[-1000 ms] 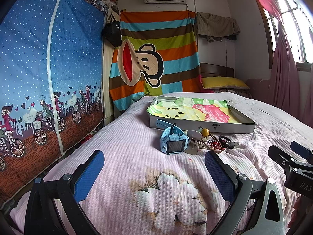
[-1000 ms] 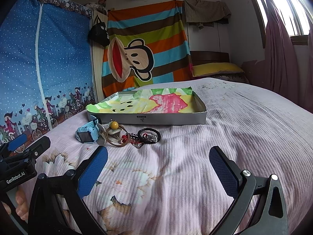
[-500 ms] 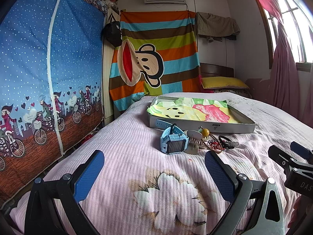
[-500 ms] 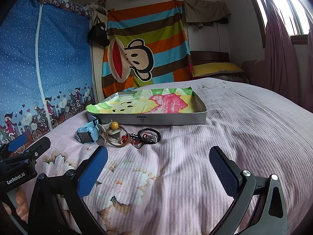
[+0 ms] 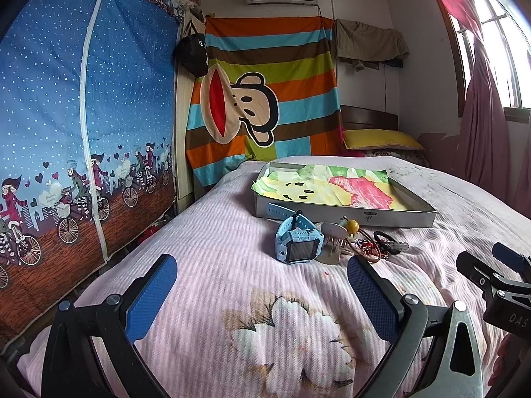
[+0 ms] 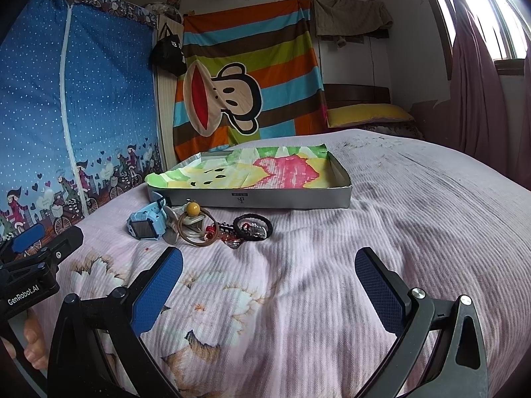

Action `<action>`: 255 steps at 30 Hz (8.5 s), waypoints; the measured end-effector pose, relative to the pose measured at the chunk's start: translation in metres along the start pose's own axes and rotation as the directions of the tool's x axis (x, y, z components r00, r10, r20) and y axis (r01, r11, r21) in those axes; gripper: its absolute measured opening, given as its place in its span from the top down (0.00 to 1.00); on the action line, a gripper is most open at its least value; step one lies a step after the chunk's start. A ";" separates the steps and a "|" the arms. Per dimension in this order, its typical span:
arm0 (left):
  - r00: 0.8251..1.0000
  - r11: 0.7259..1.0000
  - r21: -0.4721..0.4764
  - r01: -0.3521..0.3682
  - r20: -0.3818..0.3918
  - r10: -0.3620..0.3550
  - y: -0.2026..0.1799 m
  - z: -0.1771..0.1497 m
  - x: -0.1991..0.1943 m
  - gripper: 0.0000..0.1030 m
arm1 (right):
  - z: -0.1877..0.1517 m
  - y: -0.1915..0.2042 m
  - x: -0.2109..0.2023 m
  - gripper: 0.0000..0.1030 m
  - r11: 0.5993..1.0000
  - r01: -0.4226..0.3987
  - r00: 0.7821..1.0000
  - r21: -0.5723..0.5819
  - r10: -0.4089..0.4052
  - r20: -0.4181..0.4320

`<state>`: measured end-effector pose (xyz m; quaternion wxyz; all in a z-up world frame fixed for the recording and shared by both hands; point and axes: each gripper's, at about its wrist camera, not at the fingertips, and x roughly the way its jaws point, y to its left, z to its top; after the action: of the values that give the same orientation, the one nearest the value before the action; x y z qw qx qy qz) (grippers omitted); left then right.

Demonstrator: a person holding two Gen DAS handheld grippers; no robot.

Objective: Organize jewelry

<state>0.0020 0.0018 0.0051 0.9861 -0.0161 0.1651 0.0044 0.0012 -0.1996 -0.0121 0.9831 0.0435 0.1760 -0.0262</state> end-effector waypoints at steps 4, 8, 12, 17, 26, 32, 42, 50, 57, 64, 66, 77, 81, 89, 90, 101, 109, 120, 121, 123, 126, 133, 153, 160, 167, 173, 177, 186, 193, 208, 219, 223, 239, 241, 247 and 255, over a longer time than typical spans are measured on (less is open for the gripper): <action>1.000 1.000 0.002 0.012 -0.014 -0.012 0.003 0.005 0.008 0.00 | 0.005 -0.002 0.003 0.01 1.000 -0.015 1.000 -0.014 0.015 0.002; 0.998 0.999 -0.014 0.052 -0.046 -0.052 0.008 0.013 0.021 0.00 | 0.012 -0.005 0.007 0.01 0.999 -0.036 0.999 -0.029 0.036 0.005; 0.992 0.995 -0.030 0.093 -0.082 -0.095 0.010 0.018 0.035 0.00 | 0.018 -0.005 0.011 0.01 0.997 -0.057 0.998 -0.048 0.058 0.006; 0.984 0.991 -0.014 0.135 -0.117 -0.135 0.006 0.024 0.052 0.00 | 0.023 -0.005 0.023 0.01 0.994 -0.097 0.995 -0.057 0.097 -0.007; 0.948 0.973 -0.033 0.227 -0.219 -0.229 0.009 0.034 0.087 0.13 | 0.030 0.004 0.065 0.32 0.978 -0.204 0.974 -0.047 0.199 -0.108; 0.913 0.963 -0.005 0.269 -0.317 -0.257 0.006 0.024 0.110 0.30 | 0.030 0.011 0.102 0.51 0.960 -0.279 0.942 -0.015 0.271 -0.200; 0.875 0.943 -0.027 0.331 -0.365 -0.318 0.001 0.026 0.136 0.34 | 0.029 0.033 0.144 0.75 0.939 -0.343 0.885 -0.020 0.316 -0.342; 0.851 0.926 -0.021 0.376 -0.387 -0.354 -0.005 0.026 0.146 0.48 | 0.025 0.037 0.159 0.84 0.932 -0.363 0.859 -0.005 0.333 -0.388; 0.850 0.921 -0.010 0.388 -0.383 -0.363 -0.008 0.024 0.147 0.52 | 0.026 0.039 0.164 0.90 0.930 -0.369 0.853 0.013 0.343 -0.394; 0.844 0.916 0.003 0.400 -0.389 -0.368 -0.011 0.019 0.144 0.68 | 0.025 0.041 0.163 0.93 0.932 -0.363 0.857 0.005 0.335 -0.391; 0.847 0.916 0.011 0.401 -0.385 -0.367 -0.012 0.019 0.142 0.68 | 0.024 0.039 0.162 0.98 0.933 -0.360 0.858 0.010 0.335 -0.388; 0.858 0.913 0.021 0.407 -0.352 -0.374 -0.020 0.013 0.126 0.76 | 0.020 0.033 0.153 0.98 0.938 -0.347 0.876 0.026 0.334 -0.349; 0.867 0.918 0.012 0.397 -0.332 -0.371 -0.023 0.009 0.119 0.77 | 0.023 0.028 0.145 0.98 0.941 -0.336 0.893 0.025 0.327 -0.309; 0.889 0.924 0.034 0.381 -0.287 -0.356 -0.032 0.008 0.095 0.78 | 0.036 0.019 0.129 0.98 0.946 -0.323 0.918 0.034 0.321 -0.233; 0.892 0.925 0.034 0.378 -0.281 -0.354 -0.032 0.008 0.093 0.78 | 0.038 0.018 0.127 0.98 0.946 -0.321 0.920 0.032 0.320 -0.224; 0.902 0.932 -0.082 0.352 -0.237 -0.362 -0.014 0.044 0.098 0.78 | 0.072 0.012 0.122 0.98 0.945 -0.328 0.936 0.009 0.326 -0.136; 0.911 0.930 -0.105 0.352 -0.192 -0.366 -0.015 0.095 0.133 0.78 | 0.106 0.015 0.162 0.98 0.944 -0.327 0.936 0.032 0.329 -0.122; 0.890 0.944 -0.076 0.322 -0.315 -0.329 -0.028 0.111 0.232 0.78 | 0.110 0.026 0.240 0.98 0.942 -0.320 0.916 0.100 0.335 -0.220; 0.887 0.945 -0.077 0.317 -0.329 -0.324 -0.028 0.109 0.237 0.78 | 0.108 0.027 0.244 0.98 0.943 -0.318 0.914 0.101 0.333 -0.233; 0.878 0.947 -0.082 0.310 -0.357 -0.318 -0.029 0.106 0.246 0.78 | 0.103 0.028 0.252 0.98 0.944 -0.315 0.908 0.101 0.331 -0.256; 0.867 0.953 -0.084 0.292 -0.398 -0.301 -0.031 0.100 0.255 0.78 | 0.096 0.028 0.262 0.98 0.942 -0.315 0.896 0.116 0.335 -0.291; 0.858 0.959 -0.033 0.280 -0.440 -0.265 -0.039 0.087 0.256 0.76 | 0.083 0.023 0.272 0.98 0.944 -0.298 0.875 0.140 0.329 -0.355; 0.934 0.958 -0.150 0.243 -0.229 -0.273 -0.009 0.083 0.187 0.12 | 0.083 -0.004 0.199 0.50 0.971 -0.236 0.949 0.038 0.238 -0.209; 0.958 0.967 -0.122 0.223 -0.156 -0.240 -0.007 0.074 0.155 0.00 | 0.080 -0.017 0.151 0.14 0.978 -0.209 0.975 0.020 0.210 -0.077; 0.975 0.975 -0.113 0.192 -0.092 -0.203 -0.004 0.059 0.126 0.00 | 0.071 -0.025 0.106 0.01 0.981 -0.193 0.981 -0.007 0.193 0.031; 0.977 0.980 -0.058 0.193 -0.078 -0.197 -0.011 0.047 0.109 0.00 | 0.063 -0.030 0.084 0.01 0.984 -0.179 0.983 -0.019 0.180 0.042; 0.976 0.980 -0.023 0.195 -0.095 -0.197 -0.015 0.038 0.105 0.00 | 0.058 -0.034 0.075 0.01 0.983 -0.180 0.983 -0.029 0.181 0.037; 0.959 0.972 0.000 0.234 -0.164 -0.231 -0.017 0.025 0.109 0.00 | 0.048 -0.038 0.072 0.01 0.981 -0.186 0.982 -0.053 0.186 -0.011; 0.945 0.966 0.023 0.259 -0.211 -0.249 -0.022 0.017 0.116 0.00 | 0.038 -0.038 0.086 0.03 0.980 -0.192 0.978 -0.046 0.188 -0.093; 0.892 0.928 0.115 0.355 -0.337 -0.300 -0.042 0.013 0.137 0.13 | 0.020 -0.027 0.131 0.52 0.967 -0.252 0.929 -0.040 0.230 -0.291; 0.866 0.905 0.112 0.410 -0.359 -0.348 -0.054 0.022 0.157 0.32 | 0.013 -0.018 0.149 0.72 0.958 -0.284 0.902 -0.044 0.252 -0.350; 0.856 0.893 0.101 0.438 -0.352 -0.379 -0.056 0.022 0.160 0.35 | 0.011 -0.016 0.152 0.74 0.955 -0.291 0.897 -0.048 0.256 -0.361; 0.815 0.873 0.058 0.485 -0.393 -0.427 -0.059 0.015 0.168 0.68 | 0.009 -0.018 0.157 0.78 0.954 -0.298 0.890 -0.040 0.262 -0.374; 0.815 0.873 0.059 0.484 -0.394 -0.425 -0.060 0.014 0.168 0.68 | 0.008 -0.018 0.157 0.78 0.954 -0.298 0.889 -0.041 0.262 -0.375; 0.815 0.873 0.064 0.484 -0.396 -0.423 -0.062 0.012 0.168 0.69 | 0.007 -0.016 0.157 0.88 0.953 -0.298 0.889 -0.046 0.260 -0.376; 0.823 0.878 0.046 0.476 -0.376 -0.427 -0.060 0.009 0.160 0.69 | 0.008 -0.018 0.147 0.89 0.953 -0.298 0.904 -0.050 0.264 -0.337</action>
<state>0.1573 -0.0570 -0.0369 0.9114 0.0128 0.3312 -0.2439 0.1407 -0.2239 -0.0575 0.9347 0.0226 0.3291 0.1323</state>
